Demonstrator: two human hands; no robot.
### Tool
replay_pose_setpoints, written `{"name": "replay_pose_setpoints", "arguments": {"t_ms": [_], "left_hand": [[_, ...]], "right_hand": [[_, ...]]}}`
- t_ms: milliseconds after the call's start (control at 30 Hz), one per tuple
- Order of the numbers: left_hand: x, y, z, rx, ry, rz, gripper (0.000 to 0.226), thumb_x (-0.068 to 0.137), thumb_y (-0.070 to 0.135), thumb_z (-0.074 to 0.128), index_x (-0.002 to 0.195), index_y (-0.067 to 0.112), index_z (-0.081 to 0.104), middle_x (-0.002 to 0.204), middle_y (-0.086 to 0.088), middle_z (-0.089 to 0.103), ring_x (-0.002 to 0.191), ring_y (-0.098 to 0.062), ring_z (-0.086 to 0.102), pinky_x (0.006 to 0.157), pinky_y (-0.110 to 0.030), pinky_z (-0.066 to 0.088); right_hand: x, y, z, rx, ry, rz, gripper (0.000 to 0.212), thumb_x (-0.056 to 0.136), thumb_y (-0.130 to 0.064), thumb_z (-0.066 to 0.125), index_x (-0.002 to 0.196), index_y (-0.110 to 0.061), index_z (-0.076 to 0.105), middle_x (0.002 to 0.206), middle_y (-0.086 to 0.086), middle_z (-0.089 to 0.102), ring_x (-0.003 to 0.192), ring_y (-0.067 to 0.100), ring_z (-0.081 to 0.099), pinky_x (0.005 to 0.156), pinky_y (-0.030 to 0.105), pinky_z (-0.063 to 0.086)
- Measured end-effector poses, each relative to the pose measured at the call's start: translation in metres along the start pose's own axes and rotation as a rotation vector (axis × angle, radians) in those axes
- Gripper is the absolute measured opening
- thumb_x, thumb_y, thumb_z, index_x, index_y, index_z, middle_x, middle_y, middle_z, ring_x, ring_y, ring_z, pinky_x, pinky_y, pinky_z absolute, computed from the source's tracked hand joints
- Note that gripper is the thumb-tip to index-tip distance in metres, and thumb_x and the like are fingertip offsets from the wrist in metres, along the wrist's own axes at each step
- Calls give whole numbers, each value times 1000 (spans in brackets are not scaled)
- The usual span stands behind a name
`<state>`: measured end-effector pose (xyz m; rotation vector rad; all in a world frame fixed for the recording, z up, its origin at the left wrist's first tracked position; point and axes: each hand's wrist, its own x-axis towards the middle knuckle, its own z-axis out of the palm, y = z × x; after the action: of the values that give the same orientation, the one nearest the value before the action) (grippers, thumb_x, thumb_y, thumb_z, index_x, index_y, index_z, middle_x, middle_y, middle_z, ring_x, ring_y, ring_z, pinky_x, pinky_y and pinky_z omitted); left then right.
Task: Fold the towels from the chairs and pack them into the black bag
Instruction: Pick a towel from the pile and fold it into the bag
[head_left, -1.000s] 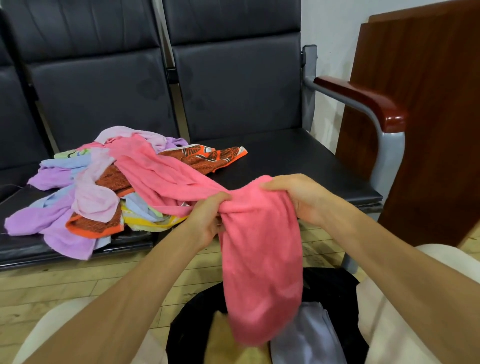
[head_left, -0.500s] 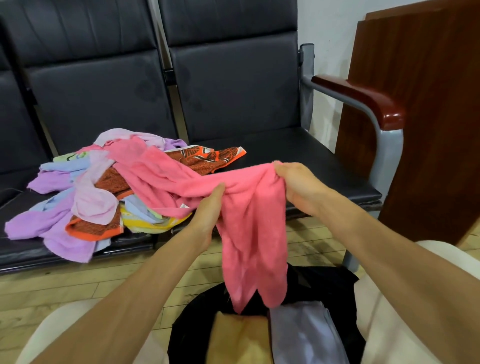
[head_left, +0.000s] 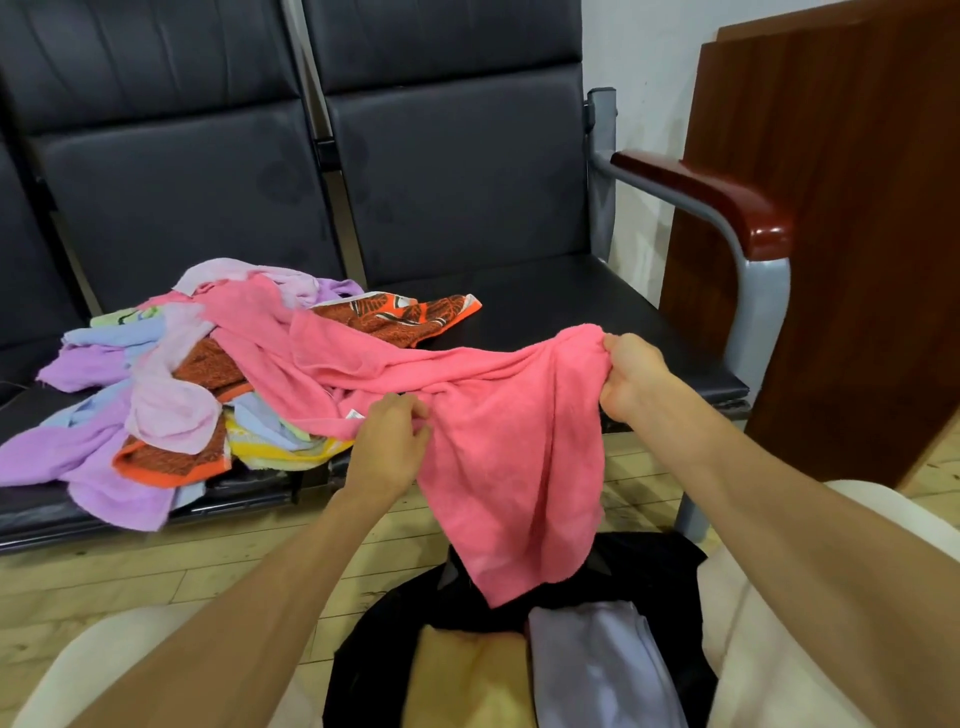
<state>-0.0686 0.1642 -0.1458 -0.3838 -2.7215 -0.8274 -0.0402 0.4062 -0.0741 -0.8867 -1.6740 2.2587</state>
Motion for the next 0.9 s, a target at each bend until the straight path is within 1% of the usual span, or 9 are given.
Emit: {"name": "replay_pose_setpoints", "arguments": {"t_ms": [67, 167, 267, 367, 500, 633, 700, 800, 900], "left_hand": [[0, -3, -1, 139, 61, -27, 31, 79, 19, 72, 102, 2, 61, 107, -18, 53, 101, -35, 52, 89, -45, 42], [3, -13, -4, 373, 34, -102, 58, 79, 44, 71, 109, -2, 54, 113, -21, 49, 112, -38, 45, 99, -47, 36], [5, -13, -8, 406, -97, -143, 52, 86, 51, 59, 107, 4, 57, 114, -16, 53, 114, -33, 43, 100, -42, 34], [6, -7, -11, 246, -146, -159, 21, 88, 36, 63, 88, 15, 59, 106, -11, 55, 109, -33, 47, 91, -42, 41], [8, -7, -16, -112, -171, -246, 37, 90, 21, 59, 59, 16, 39, 62, -1, 46, 76, -33, 54, 64, -34, 37], [8, 8, -25, -697, -181, -534, 19, 94, 24, 51, 87, 10, 61, 95, -12, 66, 90, -30, 60, 74, -35, 47], [6, 10, -31, -936, -199, -662, 19, 93, 21, 54, 106, 9, 62, 106, -16, 66, 90, -30, 63, 80, -41, 53], [2, 4, -34, -1081, -289, -782, 22, 94, 14, 53, 115, 8, 57, 94, -13, 68, 66, -21, 66, 53, -30, 54], [-4, 5, -38, -1115, -414, -800, 14, 97, 14, 48, 97, 12, 62, 72, -5, 66, 63, -18, 63, 55, -28, 52]], "right_hand": [[1, 2, -3, 25, 24, 31, 37, 98, -6, 43, 133, 3, 49, 137, 20, 53, 118, 34, 57, 104, 41, 43], [-3, 3, -2, 64, 42, 94, 22, 94, -6, 48, 114, -5, 58, 120, 15, 62, 112, 32, 59, 100, 45, 48], [-8, 7, -1, 8, -4, 96, 19, 88, -5, 48, 105, -9, 54, 114, 12, 60, 111, 33, 58, 101, 49, 45], [-10, 13, 0, 0, -19, 90, 29, 84, 2, 39, 102, -4, 60, 112, 14, 63, 105, 32, 60, 99, 46, 47], [-16, 13, 3, -111, 94, 73, 17, 88, -3, 40, 92, -1, 56, 82, 10, 56, 82, 29, 56, 77, 34, 47], [-22, 16, 3, -198, -45, 52, 40, 69, -23, 59, 104, -4, 62, 100, 12, 68, 88, 29, 65, 84, 40, 53], [-29, 17, 2, -251, -79, 0, 27, 78, -25, 71, 96, -8, 64, 93, 10, 66, 82, 23, 64, 79, 36, 53], [-30, 19, -1, -309, -107, -103, 16, 86, -14, 69, 73, -14, 59, 79, 4, 59, 70, 14, 55, 66, 31, 48], [-30, 21, -1, -356, -118, -190, 11, 87, -9, 66, 78, -8, 60, 79, 7, 58, 72, 19, 55, 59, 26, 43]]}}
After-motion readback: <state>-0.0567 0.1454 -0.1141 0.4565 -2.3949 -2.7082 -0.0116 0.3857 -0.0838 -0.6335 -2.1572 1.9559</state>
